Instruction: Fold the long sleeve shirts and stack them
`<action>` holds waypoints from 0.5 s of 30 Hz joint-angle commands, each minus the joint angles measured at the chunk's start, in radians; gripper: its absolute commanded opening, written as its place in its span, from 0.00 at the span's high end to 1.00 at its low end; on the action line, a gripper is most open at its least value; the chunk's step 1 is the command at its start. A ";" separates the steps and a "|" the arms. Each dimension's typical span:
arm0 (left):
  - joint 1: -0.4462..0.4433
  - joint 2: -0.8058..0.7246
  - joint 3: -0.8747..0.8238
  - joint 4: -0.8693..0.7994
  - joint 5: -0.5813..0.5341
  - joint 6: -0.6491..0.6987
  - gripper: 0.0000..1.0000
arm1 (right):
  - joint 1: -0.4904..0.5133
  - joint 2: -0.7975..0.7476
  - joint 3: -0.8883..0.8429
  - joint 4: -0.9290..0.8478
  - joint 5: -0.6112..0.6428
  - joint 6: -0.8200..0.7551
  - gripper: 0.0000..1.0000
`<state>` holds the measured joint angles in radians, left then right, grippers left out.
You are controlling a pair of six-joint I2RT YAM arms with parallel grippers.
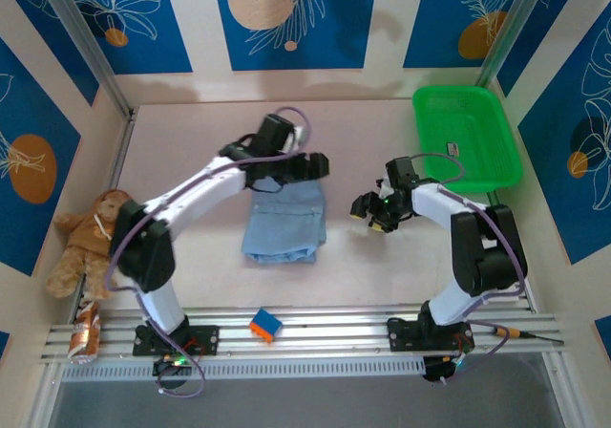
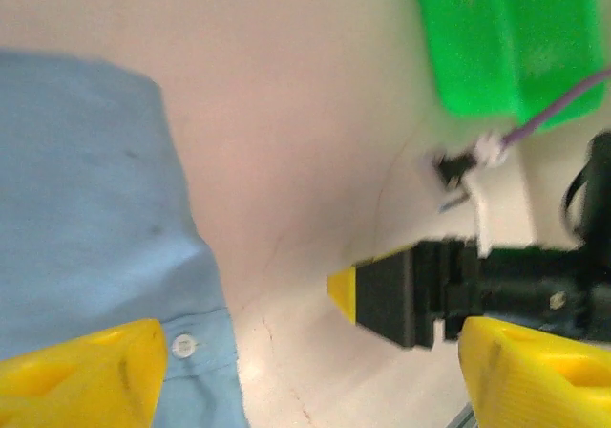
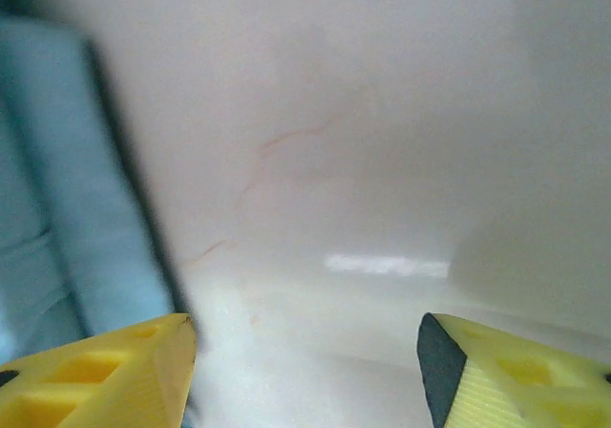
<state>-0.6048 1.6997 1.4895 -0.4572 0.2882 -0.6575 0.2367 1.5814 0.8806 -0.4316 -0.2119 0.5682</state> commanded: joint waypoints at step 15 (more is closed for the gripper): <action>0.152 0.208 0.009 0.010 -0.064 0.120 0.78 | 0.325 0.012 0.168 0.085 -0.212 0.123 0.76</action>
<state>-0.4500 1.8828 1.4807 -0.4633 0.2874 -0.5430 0.5438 1.5238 1.0348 -0.3527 -0.3382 0.6346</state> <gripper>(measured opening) 0.226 0.249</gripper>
